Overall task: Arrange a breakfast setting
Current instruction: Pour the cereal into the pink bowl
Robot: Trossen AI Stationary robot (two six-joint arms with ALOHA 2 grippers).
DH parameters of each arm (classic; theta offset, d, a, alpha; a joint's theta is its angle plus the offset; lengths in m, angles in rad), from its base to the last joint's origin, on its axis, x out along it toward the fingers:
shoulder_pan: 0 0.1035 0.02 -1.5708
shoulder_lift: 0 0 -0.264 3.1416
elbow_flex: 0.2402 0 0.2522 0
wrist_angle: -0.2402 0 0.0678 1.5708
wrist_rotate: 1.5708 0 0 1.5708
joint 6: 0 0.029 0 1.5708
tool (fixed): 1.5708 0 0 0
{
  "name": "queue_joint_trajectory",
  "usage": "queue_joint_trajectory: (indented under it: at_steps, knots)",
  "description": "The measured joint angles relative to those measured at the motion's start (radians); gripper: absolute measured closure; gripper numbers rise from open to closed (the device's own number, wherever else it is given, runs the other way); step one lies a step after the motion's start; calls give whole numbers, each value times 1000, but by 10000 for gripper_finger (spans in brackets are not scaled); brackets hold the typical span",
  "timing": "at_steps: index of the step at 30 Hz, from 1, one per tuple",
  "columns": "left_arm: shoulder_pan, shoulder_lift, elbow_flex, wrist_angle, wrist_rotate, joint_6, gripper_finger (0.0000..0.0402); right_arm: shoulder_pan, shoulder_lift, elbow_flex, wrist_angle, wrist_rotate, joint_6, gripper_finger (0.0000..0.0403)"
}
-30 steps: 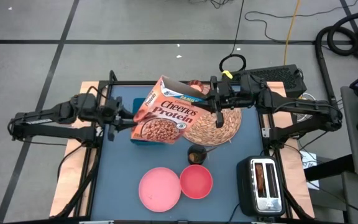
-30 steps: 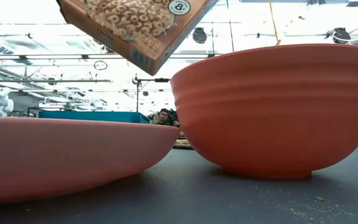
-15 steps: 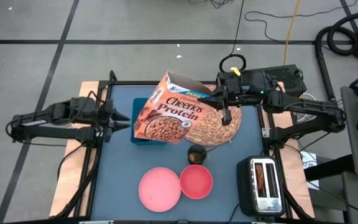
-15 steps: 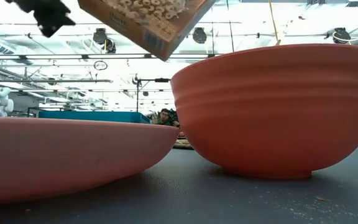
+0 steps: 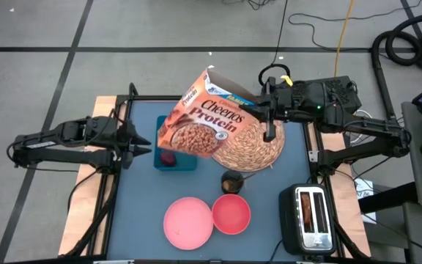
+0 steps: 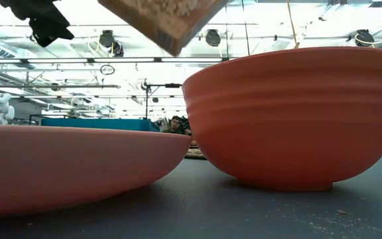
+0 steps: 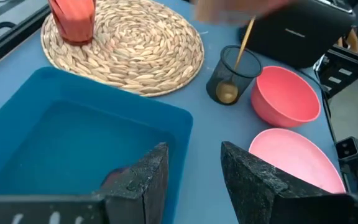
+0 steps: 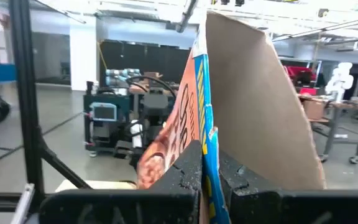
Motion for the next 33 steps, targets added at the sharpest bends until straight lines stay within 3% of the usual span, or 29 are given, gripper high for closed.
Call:
queue_joint_trajectory:
  at_steps: [4, 13, 25, 29, 33]
  knots:
    - [0, 28, 0, 19, 0, 5, 249, 0, 0, 0, 0, 47, -19, 403]
    - [0, 104, 0, 136, 0, 58, 243, 0, 0, 0, 6, 45, -18, 403]
    - [0, 136, 0, 138, -75, 64, 94, 0, 1, 0, 6, 45, -18, 403]
    - [-3, 136, -2, 151, -92, 140, 75, 0, 1, 0, 14, 45, -21, 403]
    - [-8, 120, -64, 326, -92, 195, 73, 0, 1, 0, 33, 41, -34, 403]
